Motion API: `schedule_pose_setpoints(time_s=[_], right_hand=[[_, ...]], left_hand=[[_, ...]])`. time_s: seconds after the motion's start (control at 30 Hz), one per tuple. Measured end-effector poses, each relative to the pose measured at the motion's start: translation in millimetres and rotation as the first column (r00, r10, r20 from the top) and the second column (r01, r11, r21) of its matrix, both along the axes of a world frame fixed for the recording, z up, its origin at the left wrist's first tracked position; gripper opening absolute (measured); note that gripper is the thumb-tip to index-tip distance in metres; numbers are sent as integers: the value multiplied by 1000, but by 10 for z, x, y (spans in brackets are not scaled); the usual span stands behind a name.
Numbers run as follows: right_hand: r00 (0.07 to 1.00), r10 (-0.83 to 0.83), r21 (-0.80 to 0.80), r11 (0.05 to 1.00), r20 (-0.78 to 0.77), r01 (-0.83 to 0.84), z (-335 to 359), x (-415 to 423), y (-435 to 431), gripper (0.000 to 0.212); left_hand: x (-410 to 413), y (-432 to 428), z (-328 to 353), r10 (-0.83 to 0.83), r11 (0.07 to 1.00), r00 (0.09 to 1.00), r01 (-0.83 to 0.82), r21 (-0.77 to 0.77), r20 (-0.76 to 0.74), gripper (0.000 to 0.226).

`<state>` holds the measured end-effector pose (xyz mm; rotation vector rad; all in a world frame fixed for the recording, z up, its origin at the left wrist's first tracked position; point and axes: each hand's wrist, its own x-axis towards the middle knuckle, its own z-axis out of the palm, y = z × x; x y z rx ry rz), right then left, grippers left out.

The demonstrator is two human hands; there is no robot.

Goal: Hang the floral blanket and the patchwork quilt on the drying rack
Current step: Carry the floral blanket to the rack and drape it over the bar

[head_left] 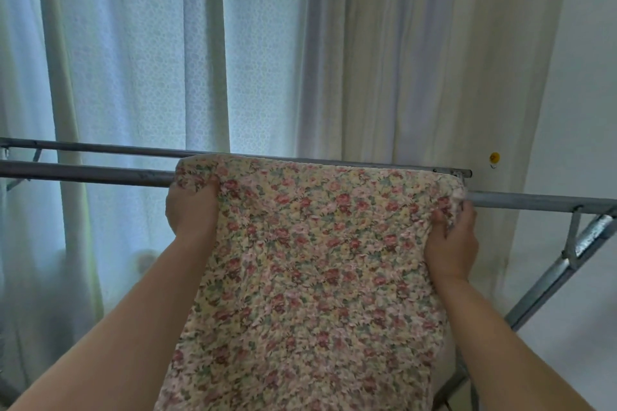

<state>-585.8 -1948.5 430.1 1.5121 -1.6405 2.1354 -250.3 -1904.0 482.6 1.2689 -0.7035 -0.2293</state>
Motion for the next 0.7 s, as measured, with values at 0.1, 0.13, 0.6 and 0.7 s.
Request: schedule_pose_setpoints(time_s=[0.1,0.13,0.6,0.7], right_hand=[[975,-181,-23,983,-130,179,327,-57,-35,36],[953,-240,-31,971,-187,238,436,-91,-37,32],[798,-218,115,934,-562,337,1473,-253,-735,9],[811,-14,487,793,-584,365,1345,-289,-837,9]], left_hand=[[12,-2,241,77,997,994,-74,-38,84,49],[22,-16,316,97,994,990,-91,-56,103,54],[144,-617,949,78,941,875,-223,254,478,32],[137,-656,854,-81,797,758,-341,499,648,31]])
